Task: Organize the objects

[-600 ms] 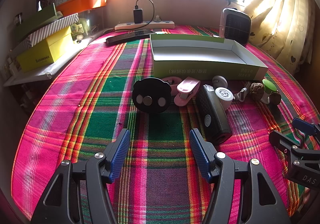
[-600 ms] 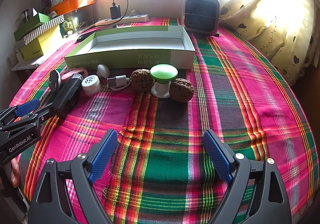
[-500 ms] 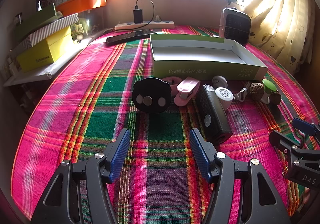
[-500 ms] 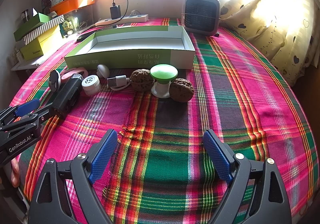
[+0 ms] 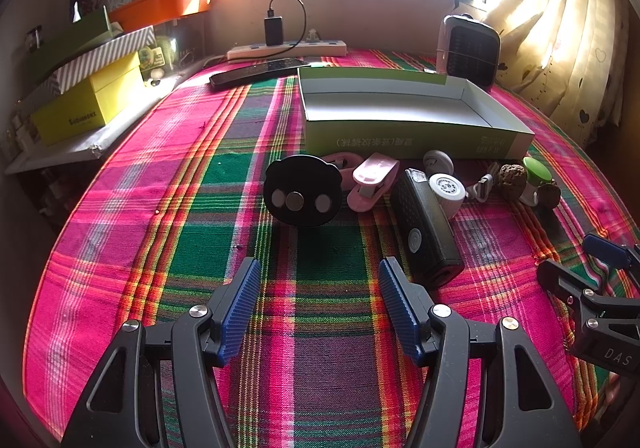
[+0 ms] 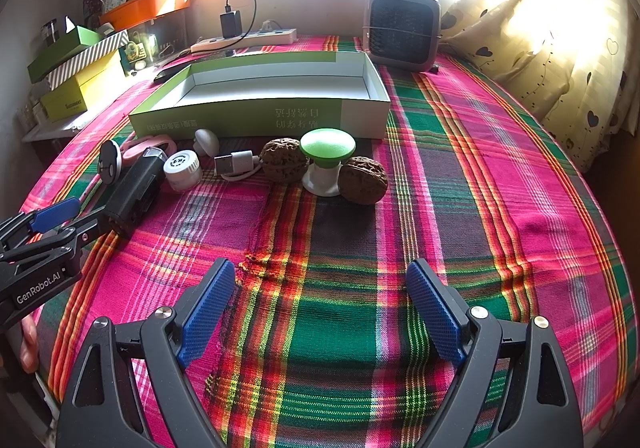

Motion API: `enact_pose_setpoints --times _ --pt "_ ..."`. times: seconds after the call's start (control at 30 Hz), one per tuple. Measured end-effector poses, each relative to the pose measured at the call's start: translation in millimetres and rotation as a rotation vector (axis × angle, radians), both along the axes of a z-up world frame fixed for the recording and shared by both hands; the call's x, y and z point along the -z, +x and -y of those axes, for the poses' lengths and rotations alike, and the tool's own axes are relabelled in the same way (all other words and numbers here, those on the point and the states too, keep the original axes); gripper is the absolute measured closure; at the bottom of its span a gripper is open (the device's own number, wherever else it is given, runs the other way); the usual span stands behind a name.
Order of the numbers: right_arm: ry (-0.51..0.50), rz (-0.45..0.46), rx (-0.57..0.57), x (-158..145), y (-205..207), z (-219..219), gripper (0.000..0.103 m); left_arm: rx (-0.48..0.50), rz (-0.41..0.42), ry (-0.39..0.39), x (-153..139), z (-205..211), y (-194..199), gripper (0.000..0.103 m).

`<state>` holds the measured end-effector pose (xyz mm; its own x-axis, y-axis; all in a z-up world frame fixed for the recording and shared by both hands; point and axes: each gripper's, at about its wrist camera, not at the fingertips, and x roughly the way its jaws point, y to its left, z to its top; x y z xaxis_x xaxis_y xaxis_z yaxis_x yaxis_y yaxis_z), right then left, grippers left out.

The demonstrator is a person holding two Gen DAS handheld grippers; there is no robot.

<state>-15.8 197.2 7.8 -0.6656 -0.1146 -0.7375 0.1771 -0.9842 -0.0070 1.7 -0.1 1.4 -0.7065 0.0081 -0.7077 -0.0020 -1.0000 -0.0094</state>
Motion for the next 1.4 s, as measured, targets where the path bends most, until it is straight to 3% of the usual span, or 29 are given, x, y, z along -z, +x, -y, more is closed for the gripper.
enact_pose_setpoints --times 0.37,0.63,0.9,1.1,1.4 --pt "-0.019 0.008 -0.016 -1.0 2.3 -8.2 0.015 0.062 0.009 0.034 -1.3 9.2 -3.9 0.043" --pt "0.01 0.009 0.058 -6.3 -11.1 -37.1 0.015 0.116 0.038 0.083 -4.8 26.3 -15.0 0.043" --pt "0.086 0.052 -0.034 -5.8 -37.7 -32.5 0.015 0.169 0.064 0.154 -7.7 33.0 -34.1 0.043" --pt "0.054 0.076 -0.071 -4.1 -53.9 -30.4 0.015 0.185 0.076 0.152 -8.7 31.7 -48.2 0.043" --pt "0.057 0.08 -0.123 -4.8 -67.2 -26.3 0.015 0.125 0.091 0.178 -9.4 45.6 -68.2 0.043"
